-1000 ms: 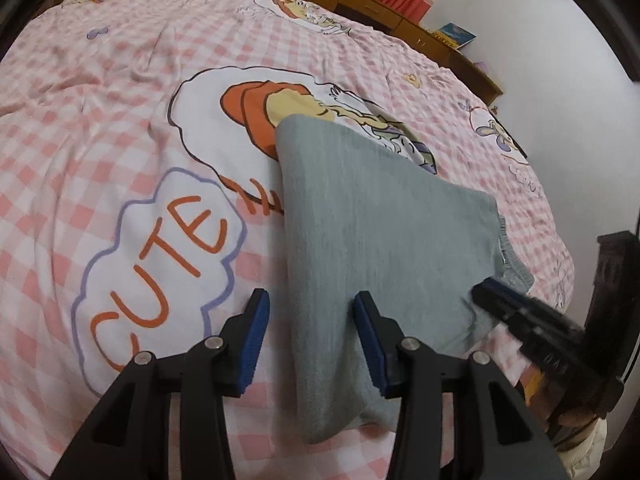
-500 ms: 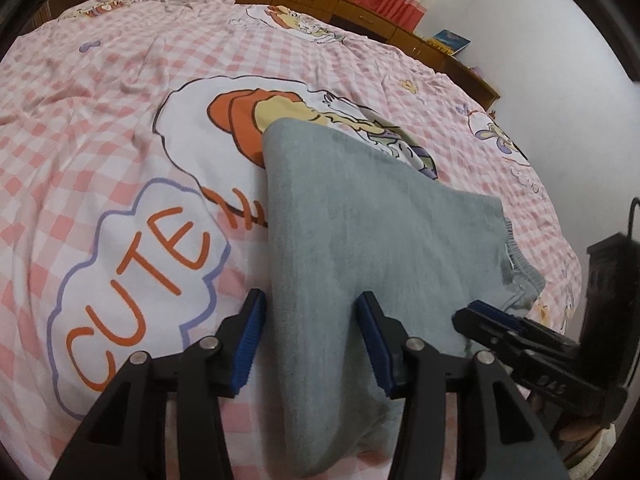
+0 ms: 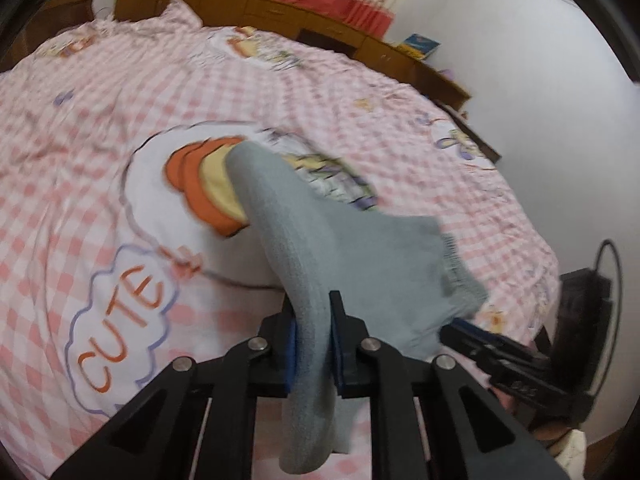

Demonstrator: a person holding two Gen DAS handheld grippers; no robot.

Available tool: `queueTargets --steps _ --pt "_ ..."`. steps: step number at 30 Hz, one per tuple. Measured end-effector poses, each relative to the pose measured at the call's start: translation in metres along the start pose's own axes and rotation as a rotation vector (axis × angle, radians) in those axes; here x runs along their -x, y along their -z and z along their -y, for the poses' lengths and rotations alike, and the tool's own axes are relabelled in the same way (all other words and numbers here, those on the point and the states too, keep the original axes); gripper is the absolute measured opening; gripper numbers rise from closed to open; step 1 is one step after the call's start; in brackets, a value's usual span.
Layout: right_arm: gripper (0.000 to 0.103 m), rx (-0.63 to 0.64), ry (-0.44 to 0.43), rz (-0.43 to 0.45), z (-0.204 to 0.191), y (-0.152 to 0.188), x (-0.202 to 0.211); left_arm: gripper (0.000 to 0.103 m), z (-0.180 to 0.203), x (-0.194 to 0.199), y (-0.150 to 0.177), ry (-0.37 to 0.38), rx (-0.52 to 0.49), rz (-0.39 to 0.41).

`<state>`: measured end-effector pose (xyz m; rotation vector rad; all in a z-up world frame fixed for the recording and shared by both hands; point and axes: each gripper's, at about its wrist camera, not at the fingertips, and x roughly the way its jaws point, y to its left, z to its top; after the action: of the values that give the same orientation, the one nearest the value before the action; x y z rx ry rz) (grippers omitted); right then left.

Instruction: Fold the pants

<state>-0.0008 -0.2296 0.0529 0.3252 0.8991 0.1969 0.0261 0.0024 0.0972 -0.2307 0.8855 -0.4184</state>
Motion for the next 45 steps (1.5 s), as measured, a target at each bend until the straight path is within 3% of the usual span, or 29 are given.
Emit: queueTargets --steps 9,14,21,24,31,35,37,41,45 --pt "0.046 -0.035 -0.010 0.108 0.028 -0.011 0.037 0.013 0.082 -0.004 -0.035 0.027 -0.136 -0.022" --pt "0.046 -0.050 -0.005 0.139 0.050 -0.014 0.047 0.013 0.133 -0.038 -0.042 0.031 -0.196 -0.073" --pt "0.046 -0.099 0.007 0.147 0.086 -0.009 0.053 0.013 0.182 -0.107 -0.022 0.000 -0.240 -0.160" --pt "0.046 -0.125 0.008 0.144 0.100 -0.006 0.053 0.013 0.188 -0.129 -0.014 -0.014 -0.229 -0.200" --pt "0.046 -0.153 0.003 0.128 0.117 0.000 0.050 0.015 0.198 -0.157 0.000 -0.067 -0.258 -0.208" --pt "0.046 -0.162 0.002 0.123 0.119 0.001 0.048 0.025 0.201 -0.149 -0.001 -0.065 -0.270 -0.213" --pt "0.046 -0.167 -0.002 0.123 0.118 0.003 0.048 0.037 0.204 -0.143 -0.002 -0.032 -0.274 -0.222" --pt "0.046 -0.157 0.008 0.115 0.114 0.002 0.046 0.037 0.209 -0.120 -0.004 -0.009 -0.306 -0.177" --pt "0.046 -0.159 0.016 0.123 0.111 0.002 0.047 0.038 0.200 -0.098 -0.006 -0.037 -0.316 -0.119"
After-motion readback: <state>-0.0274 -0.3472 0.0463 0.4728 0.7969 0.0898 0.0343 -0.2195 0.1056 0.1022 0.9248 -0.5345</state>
